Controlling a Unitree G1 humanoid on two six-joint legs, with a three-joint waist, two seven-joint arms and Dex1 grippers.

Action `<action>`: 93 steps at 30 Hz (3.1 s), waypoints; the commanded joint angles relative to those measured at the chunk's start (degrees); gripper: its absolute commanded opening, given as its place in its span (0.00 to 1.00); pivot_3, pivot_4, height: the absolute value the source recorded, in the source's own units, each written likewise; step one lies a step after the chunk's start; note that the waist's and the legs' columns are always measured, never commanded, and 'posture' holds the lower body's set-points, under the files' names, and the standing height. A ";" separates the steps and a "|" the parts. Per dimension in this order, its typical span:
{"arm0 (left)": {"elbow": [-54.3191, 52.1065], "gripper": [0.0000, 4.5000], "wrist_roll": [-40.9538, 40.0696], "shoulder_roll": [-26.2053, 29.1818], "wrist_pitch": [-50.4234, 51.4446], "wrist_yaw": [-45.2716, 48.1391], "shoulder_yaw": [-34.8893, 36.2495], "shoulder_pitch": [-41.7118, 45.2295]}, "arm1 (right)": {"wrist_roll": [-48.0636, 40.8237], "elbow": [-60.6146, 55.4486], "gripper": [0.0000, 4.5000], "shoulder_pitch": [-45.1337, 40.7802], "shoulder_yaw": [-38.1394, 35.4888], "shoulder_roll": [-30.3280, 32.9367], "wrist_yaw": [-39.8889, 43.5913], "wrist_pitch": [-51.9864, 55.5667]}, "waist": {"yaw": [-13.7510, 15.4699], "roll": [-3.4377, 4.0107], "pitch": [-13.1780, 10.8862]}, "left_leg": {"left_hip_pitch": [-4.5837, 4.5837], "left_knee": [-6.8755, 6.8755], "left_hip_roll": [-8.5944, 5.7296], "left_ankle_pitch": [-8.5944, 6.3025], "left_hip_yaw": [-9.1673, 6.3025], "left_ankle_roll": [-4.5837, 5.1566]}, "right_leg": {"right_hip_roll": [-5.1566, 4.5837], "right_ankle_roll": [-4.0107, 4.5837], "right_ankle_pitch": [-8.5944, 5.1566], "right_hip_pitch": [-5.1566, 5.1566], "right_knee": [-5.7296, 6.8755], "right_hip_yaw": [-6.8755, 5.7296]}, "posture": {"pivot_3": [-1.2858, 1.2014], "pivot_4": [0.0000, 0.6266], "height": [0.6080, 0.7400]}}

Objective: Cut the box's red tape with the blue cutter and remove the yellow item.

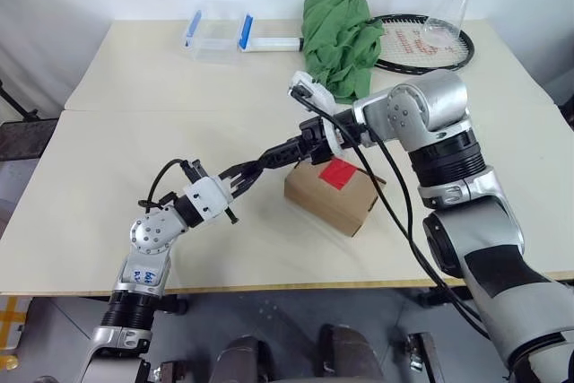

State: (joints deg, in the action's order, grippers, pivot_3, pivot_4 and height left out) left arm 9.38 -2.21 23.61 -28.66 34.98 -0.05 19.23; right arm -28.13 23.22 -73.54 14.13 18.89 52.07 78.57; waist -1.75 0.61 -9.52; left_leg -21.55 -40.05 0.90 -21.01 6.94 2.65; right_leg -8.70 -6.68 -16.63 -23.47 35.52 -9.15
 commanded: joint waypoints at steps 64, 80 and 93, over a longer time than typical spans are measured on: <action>-7.21 0.01 -13.40 -1.61 52.47 9.28 -15.24 22.85 | -7.53 -42.47 0.03 24.18 -28.13 20.17 -14.53 -3.76 | 1.71 -0.35 -0.40 | -0.16 0.11 -0.16 0.06 0.13 -0.14 | 0.25 -0.01 0.00 0.00 -0.54 0.03 | 0.52 0.24 1.00; -0.49 0.01 -8.53 -2.87 54.02 13.77 -16.36 26.32 | -5.03 -41.99 0.03 30.80 -20.82 21.88 -16.46 -9.73 | 1.95 -0.41 -0.44 | -0.20 -0.02 -0.15 0.09 0.11 -0.11 | 0.21 -0.01 0.00 0.03 -0.56 0.04 | 0.52 0.24 1.00; 0.11 0.01 -8.08 -3.16 55.33 13.50 -15.42 26.40 | -7.11 -43.87 0.03 32.69 -21.87 24.90 -15.35 -9.69 | 2.19 -0.41 -0.43 | -0.20 -0.03 -0.11 0.10 0.07 -0.09 | 0.19 -0.02 0.00 0.04 -0.54 0.04 | 0.52 0.24 1.00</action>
State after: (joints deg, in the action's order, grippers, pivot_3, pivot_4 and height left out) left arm 9.71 -10.99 20.43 26.11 48.64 -15.92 45.68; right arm -34.37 -18.66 -40.90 -5.38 42.60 36.72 68.88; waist 0.44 0.20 -9.95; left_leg -21.74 -40.09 0.79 -20.91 7.02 2.57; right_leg -8.51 -6.70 -16.63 -23.43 34.98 -9.11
